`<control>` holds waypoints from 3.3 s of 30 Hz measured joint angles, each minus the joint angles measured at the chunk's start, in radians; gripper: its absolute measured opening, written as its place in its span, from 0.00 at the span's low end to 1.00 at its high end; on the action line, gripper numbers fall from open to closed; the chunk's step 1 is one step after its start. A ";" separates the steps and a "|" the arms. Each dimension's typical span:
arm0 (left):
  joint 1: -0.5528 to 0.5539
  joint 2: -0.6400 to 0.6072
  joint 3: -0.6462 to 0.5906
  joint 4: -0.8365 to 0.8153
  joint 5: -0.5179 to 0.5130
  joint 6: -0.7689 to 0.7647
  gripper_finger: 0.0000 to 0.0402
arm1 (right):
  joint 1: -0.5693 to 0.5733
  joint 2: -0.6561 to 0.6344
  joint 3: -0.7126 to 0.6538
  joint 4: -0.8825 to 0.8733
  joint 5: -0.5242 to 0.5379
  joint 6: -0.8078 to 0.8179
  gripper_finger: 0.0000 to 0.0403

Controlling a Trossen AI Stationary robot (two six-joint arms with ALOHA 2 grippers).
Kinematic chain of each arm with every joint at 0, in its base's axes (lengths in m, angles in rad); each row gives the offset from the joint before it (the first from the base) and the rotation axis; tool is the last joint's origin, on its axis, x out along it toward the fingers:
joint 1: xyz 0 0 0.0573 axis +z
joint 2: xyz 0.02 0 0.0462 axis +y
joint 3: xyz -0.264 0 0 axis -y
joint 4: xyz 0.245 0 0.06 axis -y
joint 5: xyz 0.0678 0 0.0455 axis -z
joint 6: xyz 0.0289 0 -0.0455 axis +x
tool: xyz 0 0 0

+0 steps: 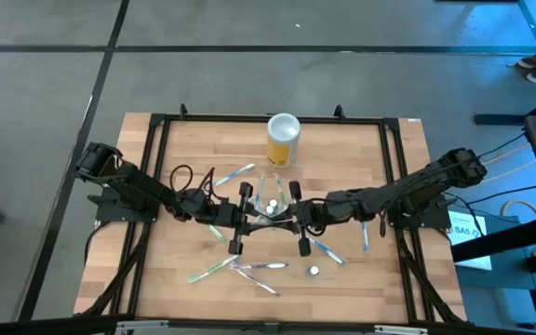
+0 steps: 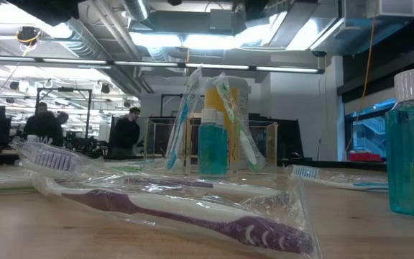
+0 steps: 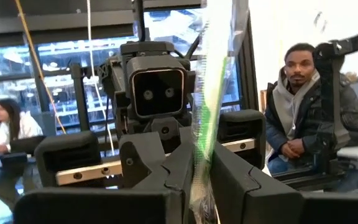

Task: Pick & Place toothbrushing station
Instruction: Put the green toothbrush into the transparent organizer

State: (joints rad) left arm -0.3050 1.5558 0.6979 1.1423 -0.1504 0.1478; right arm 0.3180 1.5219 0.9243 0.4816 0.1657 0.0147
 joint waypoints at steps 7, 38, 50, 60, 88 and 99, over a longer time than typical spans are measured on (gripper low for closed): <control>-0.003 0.000 0.000 -0.001 -0.010 -0.005 0.22 | -0.001 0.000 0.000 0.004 0.007 -0.001 0.04; -0.190 -0.010 -0.002 -0.143 -0.513 0.336 0.54 | 0.133 -0.225 0.001 -0.648 0.573 0.079 0.04; -0.183 -0.060 -0.002 -0.315 -0.510 0.077 0.51 | 0.189 -0.168 0.077 -0.951 0.802 -0.191 0.04; -0.061 -0.282 -0.002 -0.662 -0.199 -0.406 0.50 | 0.234 0.015 0.176 -0.947 1.058 -0.618 0.04; 0.186 -0.178 -0.002 -0.635 0.324 -0.725 0.50 | 0.240 0.327 0.456 -0.980 1.255 -0.943 0.04; 0.219 -0.119 0.035 -0.585 0.403 -0.711 0.50 | 0.236 0.327 0.457 -0.986 1.207 -0.950 0.04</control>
State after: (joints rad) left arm -0.0863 1.4364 0.7330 0.5570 0.2528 -0.5629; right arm 0.5536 1.8484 1.3811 -0.5047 1.3723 -0.9351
